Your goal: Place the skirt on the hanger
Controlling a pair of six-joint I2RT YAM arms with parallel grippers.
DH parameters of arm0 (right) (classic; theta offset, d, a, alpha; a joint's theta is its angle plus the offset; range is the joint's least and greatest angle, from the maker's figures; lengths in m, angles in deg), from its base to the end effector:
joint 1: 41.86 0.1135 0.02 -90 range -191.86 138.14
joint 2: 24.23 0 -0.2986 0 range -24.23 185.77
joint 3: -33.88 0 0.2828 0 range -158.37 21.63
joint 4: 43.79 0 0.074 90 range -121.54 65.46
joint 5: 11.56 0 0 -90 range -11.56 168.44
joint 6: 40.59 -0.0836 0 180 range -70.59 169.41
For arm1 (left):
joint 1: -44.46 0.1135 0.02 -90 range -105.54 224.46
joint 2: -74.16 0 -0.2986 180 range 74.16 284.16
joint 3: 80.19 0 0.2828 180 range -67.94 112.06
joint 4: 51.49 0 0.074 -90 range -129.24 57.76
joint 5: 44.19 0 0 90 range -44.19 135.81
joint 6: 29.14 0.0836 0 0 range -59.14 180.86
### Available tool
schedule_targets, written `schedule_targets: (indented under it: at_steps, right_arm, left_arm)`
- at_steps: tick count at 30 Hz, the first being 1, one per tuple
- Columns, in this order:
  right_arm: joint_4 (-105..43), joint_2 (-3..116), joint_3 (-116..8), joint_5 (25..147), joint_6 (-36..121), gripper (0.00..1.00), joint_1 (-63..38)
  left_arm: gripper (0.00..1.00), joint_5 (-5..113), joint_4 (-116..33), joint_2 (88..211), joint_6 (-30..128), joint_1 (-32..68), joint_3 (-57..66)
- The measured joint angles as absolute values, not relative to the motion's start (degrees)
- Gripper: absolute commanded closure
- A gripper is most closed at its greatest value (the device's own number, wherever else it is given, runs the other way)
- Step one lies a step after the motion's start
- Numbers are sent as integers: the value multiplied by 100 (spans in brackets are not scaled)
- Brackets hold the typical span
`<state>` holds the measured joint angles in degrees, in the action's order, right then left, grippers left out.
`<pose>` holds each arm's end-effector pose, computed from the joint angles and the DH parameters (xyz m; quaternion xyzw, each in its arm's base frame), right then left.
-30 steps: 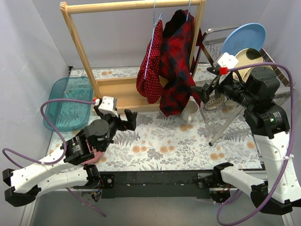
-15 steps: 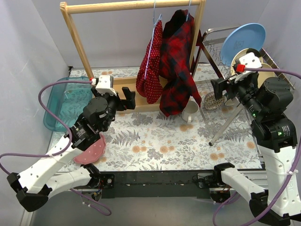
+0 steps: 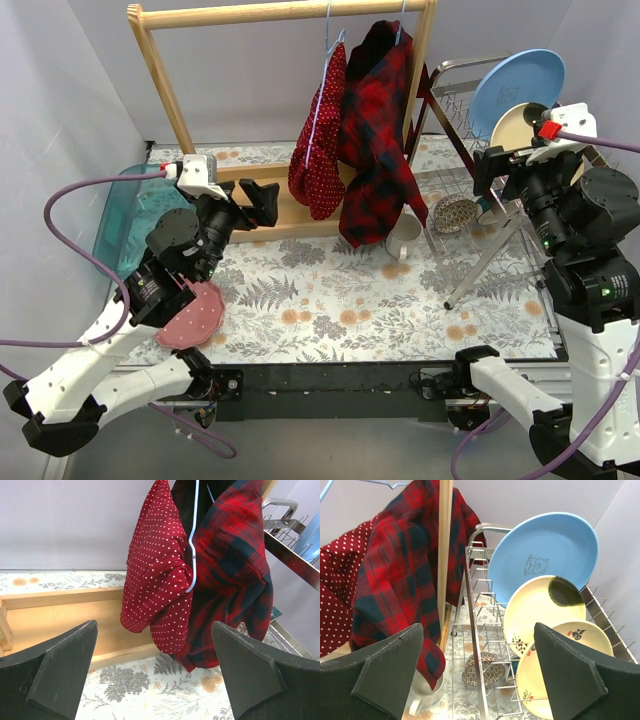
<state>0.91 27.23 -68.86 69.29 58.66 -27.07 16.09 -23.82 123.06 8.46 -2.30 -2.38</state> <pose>0.1642 0.0296 0.5856 -0.0799 0.6611 -0.0170 0.7458 0.1794 -0.1303 0.4784 -0.2163 0.6662 -0.4096 0.5845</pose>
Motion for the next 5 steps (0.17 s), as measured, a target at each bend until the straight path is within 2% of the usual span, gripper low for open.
schedule_targets:
  at_steps: [5]
  right_arm:
    - [88, 2739, -6991, 6940, 5858, 2, -2712]
  left_arm:
    - [2, 1642, -2375, 12306, 861, -225, -238]
